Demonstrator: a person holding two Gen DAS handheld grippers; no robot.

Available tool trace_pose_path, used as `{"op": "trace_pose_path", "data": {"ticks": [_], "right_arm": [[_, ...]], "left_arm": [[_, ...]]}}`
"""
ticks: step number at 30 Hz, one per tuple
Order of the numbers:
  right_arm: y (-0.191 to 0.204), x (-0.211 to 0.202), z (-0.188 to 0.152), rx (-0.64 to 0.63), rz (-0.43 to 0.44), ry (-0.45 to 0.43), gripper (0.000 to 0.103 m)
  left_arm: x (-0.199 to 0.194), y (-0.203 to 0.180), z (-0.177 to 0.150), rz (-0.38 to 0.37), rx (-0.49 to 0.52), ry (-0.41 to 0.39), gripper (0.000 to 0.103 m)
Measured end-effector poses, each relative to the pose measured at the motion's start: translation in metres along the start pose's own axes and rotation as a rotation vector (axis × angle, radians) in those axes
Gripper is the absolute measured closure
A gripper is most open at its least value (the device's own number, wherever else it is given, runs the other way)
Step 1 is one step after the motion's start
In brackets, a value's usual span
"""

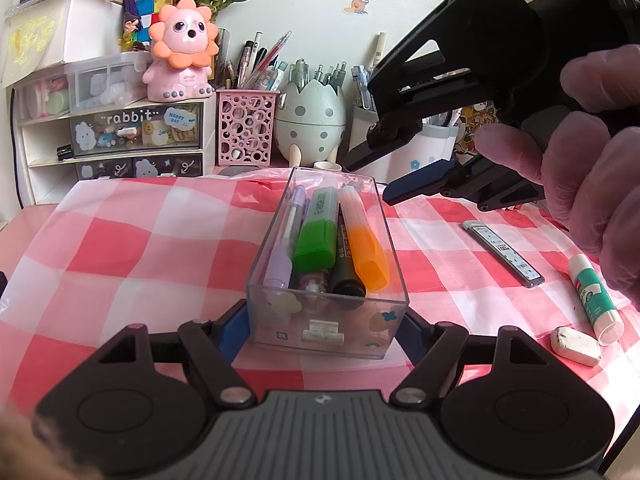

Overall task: Organize stationery
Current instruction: 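Carry the orange highlighter into the clear tray and release it, then move the right tool to the green glue stick and grasp it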

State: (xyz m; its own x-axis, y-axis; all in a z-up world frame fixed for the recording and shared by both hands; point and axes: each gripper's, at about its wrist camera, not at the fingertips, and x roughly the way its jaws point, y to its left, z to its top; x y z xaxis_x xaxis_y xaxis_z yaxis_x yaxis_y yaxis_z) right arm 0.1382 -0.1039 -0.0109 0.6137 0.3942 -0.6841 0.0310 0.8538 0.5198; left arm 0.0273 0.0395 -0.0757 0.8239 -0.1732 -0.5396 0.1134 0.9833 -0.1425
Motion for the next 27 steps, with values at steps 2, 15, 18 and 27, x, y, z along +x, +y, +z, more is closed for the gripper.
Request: {"op": "trace_pose_path", "data": {"ticks": [2,15,18,27], "right_arm": [[0.0,-0.001,0.0,-0.009,0.0,-0.002,0.069],[-0.009,-0.025,-0.001,-0.088,-0.013,-0.037,0.051],[-0.015,-0.036,-0.001,-0.127,-0.033,-0.056,0.046],[-0.044,-0.068,-0.007,-0.22,-0.117,-0.122,0.034]], "left_arm": [[0.0,0.0,0.0,0.0,0.0,0.0,0.054],[0.0,0.0,0.0,0.0,0.0,0.0,0.054],[0.0,0.0,0.0,0.0,0.0,0.0,0.054],[0.0,0.0,0.0,0.0,0.0,0.0,0.054]]}}
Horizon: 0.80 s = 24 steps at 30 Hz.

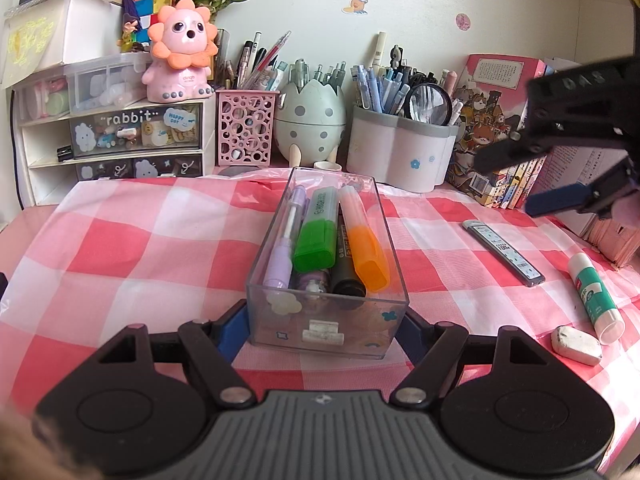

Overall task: Organize stationery
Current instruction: 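Move the right tool to the green glue stick and grasp it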

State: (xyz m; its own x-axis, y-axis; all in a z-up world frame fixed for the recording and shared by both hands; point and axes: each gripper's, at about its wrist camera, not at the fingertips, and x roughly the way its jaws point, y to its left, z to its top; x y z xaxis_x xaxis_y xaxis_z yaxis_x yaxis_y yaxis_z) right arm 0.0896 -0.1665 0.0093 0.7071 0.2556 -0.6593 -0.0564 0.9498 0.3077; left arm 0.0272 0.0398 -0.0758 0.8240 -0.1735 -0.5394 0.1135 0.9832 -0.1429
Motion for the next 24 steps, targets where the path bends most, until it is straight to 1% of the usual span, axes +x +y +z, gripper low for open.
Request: {"op": "trace_pose_path", "data": {"ticks": [3,7,12,19,24], "right_arm": [[-0.008,-0.008,-0.005,-0.033,-0.028,-0.015,0.032],[-0.022,-0.019,-0.012,-0.068,-0.075,-0.057,0.026],[-0.044,-0.026,-0.022,-0.096,-0.132,-0.089,0.023],[-0.08,-0.03,-0.039,-0.063,-0.252,-0.073,0.023],[-0.095,-0.029,-0.046,-0.033,-0.277,-0.052,0.023]], "left_arm": [[0.0,0.0,0.0,0.0,0.0,0.0,0.054],[0.0,0.0,0.0,0.0,0.001,0.0,0.054],[0.0,0.0,0.0,0.0,0.001,0.0,0.054],[0.0,0.0,0.0,0.001,0.001,0.0,0.054],[0.0,0.0,0.0,0.001,0.001,0.0,0.054]]}}
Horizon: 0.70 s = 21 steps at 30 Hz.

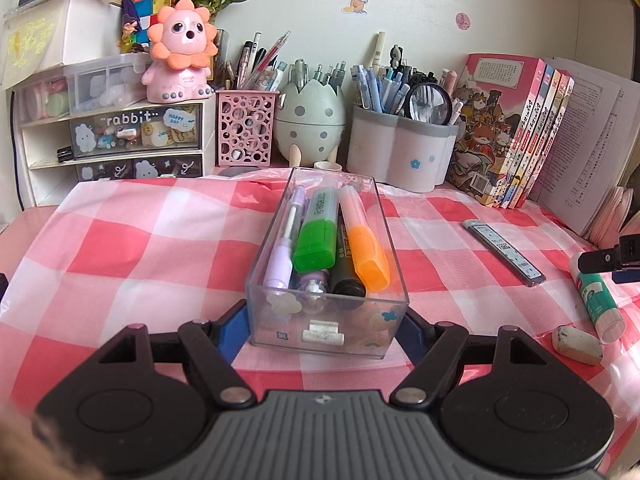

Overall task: Organize stationery
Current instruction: 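Move the right tool to the green glue stick and grasp it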

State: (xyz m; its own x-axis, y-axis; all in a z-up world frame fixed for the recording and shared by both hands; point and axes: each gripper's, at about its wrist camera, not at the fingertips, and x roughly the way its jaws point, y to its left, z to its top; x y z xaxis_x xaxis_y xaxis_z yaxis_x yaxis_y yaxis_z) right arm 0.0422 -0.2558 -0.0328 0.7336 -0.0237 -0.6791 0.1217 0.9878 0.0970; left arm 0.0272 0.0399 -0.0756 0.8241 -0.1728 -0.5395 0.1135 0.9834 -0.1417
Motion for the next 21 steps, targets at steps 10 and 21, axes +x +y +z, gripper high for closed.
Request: {"op": "trace_pose_path", "data": {"ticks": [10,21], "right_arm": [[0.0008,0.0034,-0.001,-0.005,-0.009,0.021,0.026],[0.0014,0.0084,-0.0017,0.006,-0.001,0.052,0.046]], "left_arm": [[0.0,-0.0001,0.0,0.0,0.0,0.0,0.054],[0.0,-0.0001,-0.0001,0.0,0.0,0.0,0.054]]}}
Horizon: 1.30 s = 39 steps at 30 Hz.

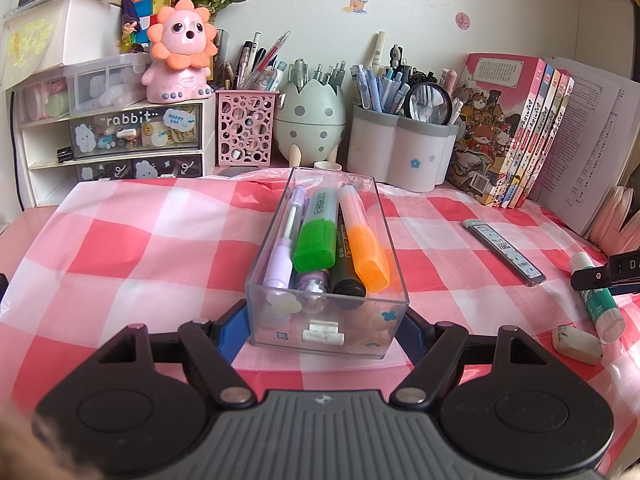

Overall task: Organize stationery
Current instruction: 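Move the right tool to the green glue stick and grasp it, then carry the green glue stick into the clear tray and open the right tool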

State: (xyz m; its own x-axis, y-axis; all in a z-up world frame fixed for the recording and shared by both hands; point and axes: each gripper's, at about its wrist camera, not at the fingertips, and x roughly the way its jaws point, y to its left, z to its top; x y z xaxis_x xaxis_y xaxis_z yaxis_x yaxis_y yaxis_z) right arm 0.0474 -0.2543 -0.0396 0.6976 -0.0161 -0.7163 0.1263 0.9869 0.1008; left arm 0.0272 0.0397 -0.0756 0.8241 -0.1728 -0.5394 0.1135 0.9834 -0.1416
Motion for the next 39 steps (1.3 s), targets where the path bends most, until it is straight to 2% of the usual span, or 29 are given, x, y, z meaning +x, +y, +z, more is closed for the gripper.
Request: {"op": "trace_pose_path", "data": {"ticks": [8,24,32,39], "right_arm": [[-0.001,0.002,0.0,0.018,-0.005,0.015,0.063],[-0.001,0.005,0.005,0.087,0.014,0.032,0.07],[0.013,0.001,0.021,0.141,0.12,0.033,0.07],[0.049,0.005,0.04,0.169,0.261,0.057,0.07]], "left_arm": [[0.0,0.0,0.0,0.0,0.0,0.0,0.054],[0.0,0.0,0.0,0.0,0.0,0.0,0.054],[0.0,0.0,0.0,0.0,0.0,0.0,0.054],[0.0,0.0,0.0,0.0,0.0,0.0,0.054]]}}
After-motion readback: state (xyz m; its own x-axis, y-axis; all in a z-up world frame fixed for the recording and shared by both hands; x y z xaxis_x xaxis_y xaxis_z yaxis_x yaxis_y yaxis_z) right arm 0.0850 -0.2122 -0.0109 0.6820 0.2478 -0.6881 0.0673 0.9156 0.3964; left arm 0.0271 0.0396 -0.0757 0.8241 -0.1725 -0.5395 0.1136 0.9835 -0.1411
